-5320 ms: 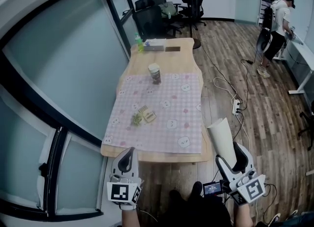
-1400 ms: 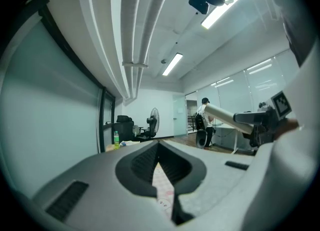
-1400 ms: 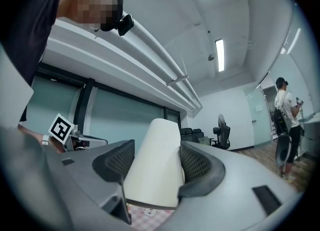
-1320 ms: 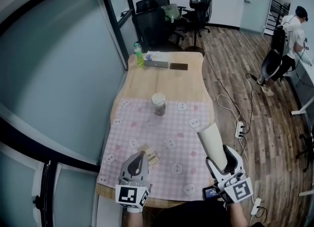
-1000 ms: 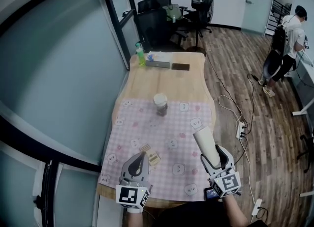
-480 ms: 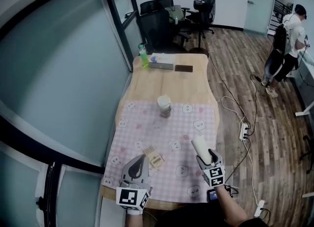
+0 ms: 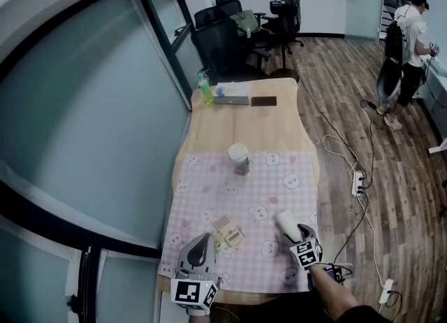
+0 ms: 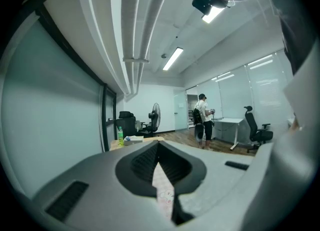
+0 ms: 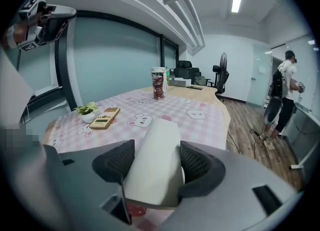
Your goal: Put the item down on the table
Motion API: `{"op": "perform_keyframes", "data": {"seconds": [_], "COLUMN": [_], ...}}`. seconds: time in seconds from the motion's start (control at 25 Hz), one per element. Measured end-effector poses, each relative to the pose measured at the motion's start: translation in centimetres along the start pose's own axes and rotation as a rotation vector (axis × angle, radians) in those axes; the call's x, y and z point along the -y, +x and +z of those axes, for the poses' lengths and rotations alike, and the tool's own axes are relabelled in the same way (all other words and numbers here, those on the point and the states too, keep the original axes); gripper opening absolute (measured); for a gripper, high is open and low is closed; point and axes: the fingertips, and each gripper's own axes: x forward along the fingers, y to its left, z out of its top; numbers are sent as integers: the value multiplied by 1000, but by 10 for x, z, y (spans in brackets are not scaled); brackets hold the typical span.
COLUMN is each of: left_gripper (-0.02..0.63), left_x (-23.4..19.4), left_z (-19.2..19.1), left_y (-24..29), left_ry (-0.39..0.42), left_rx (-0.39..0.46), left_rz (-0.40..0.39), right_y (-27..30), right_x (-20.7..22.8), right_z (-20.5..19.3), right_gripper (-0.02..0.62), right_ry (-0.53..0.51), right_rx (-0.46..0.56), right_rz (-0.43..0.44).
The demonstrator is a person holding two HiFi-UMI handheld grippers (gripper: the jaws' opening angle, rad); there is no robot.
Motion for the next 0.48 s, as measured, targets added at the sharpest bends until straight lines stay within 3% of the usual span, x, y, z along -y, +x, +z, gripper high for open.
{"op": "perform_keyframes", "data": {"seconds": [0.48], "left_gripper": [0], "left_x": [-3], "left_z": [-4], "left_y": [2], "left_ry": [13], "left_rx": [-24], "left_rz": [-2], "right_y": [19], "right_x": [-4], "right_z": [-33], "right_gripper": [301], "right_ry": [-21], "right_rx": [-63], "right_rz": [7]}}
